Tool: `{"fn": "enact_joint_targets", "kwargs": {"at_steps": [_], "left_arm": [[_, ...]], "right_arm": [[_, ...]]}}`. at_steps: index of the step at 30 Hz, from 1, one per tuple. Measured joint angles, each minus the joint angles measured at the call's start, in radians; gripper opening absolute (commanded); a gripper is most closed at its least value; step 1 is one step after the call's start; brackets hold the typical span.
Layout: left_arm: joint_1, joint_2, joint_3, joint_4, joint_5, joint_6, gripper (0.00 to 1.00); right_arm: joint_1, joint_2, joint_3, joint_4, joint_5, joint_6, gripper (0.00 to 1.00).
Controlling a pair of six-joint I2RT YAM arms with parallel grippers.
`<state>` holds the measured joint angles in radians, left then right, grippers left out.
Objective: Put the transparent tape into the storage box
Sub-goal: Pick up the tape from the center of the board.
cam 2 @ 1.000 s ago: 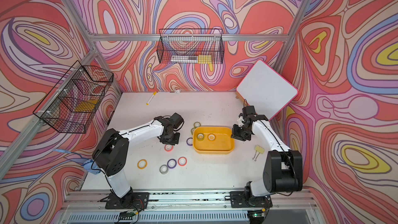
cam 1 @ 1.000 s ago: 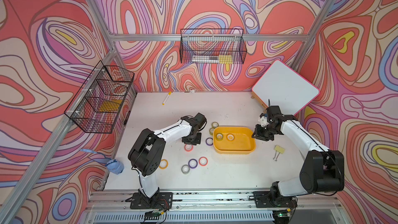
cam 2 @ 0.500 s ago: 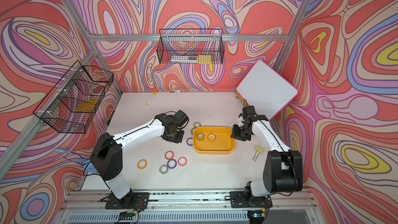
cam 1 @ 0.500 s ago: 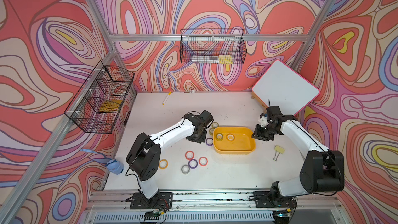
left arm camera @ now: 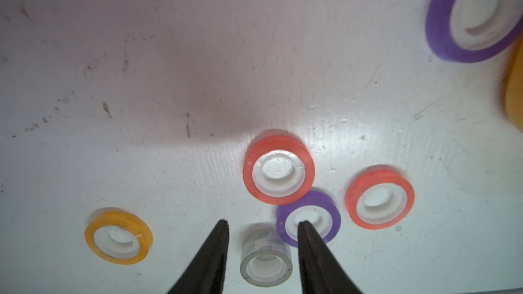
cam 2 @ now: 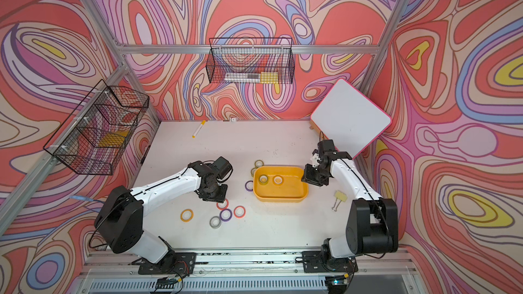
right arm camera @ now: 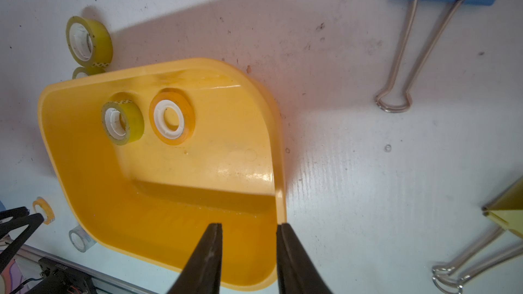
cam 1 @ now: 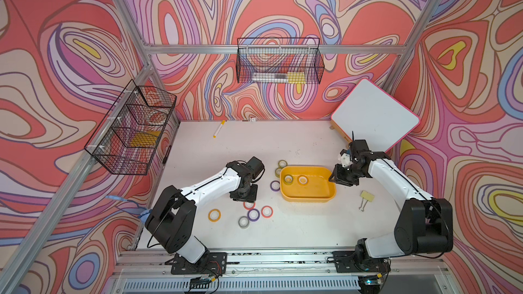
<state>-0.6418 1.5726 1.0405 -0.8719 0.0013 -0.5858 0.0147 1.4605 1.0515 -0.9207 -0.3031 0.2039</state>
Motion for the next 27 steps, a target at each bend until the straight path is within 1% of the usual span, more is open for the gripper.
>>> {"fn": "enact_joint_targets", "kwargs": {"at_steps": [3,7,12,23,27], "left_arm": [[0.000,0.000,-0.037,0.016,0.016,-0.011,0.49],[0.002,0.000,-0.064,0.042,0.022,-0.018,0.43],[0.022,0.002,-0.101,0.089,0.031,-0.026,0.38],[0.034,0.047,-0.109,0.165,0.029,-0.047,0.39],[0.039,0.064,-0.109,0.175,0.030,-0.048,0.33]], "right_arm": [[0.006,0.000,-0.005,0.001,-0.001,0.001,0.35],[0.006,0.000,-0.005,0.002,-0.001,0.005,0.32],[0.006,-0.004,-0.005,0.002,-0.001,0.008,0.31],[0.006,-0.008,-0.005,0.005,-0.001,0.008,0.31],[0.006,-0.008,-0.005,0.005,0.000,0.008,0.31]]}}
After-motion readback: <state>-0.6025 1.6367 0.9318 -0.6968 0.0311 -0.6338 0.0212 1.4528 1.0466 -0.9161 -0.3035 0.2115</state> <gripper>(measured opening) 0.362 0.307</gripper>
